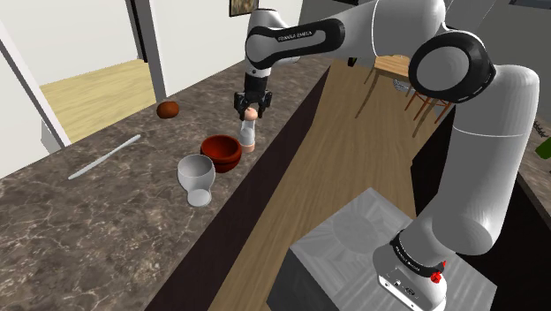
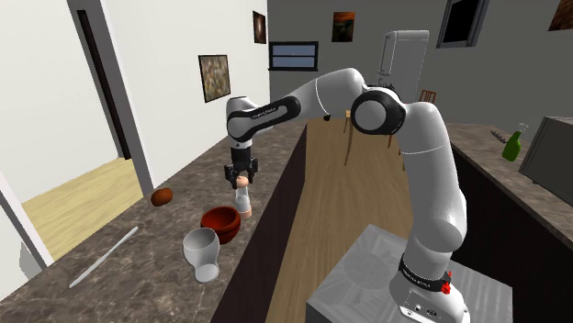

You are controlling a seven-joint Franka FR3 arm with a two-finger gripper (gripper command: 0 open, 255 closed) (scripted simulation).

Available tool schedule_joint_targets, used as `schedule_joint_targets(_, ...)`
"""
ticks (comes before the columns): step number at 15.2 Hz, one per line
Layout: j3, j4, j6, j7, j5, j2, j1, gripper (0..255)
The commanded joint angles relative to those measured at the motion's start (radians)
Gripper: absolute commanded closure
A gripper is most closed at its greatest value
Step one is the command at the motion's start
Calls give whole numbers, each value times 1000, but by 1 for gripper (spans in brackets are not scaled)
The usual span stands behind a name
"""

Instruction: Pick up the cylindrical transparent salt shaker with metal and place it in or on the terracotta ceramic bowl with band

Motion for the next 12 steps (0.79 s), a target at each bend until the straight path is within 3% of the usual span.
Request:
schedule_joint_targets(1,0,0,0,0,0,0,0,255)
schedule_joint_targets(5,0,-1,1,0,0,0,0,255)
schedule_joint_targets(12,1,60,-83,4,1,-22,0,255)
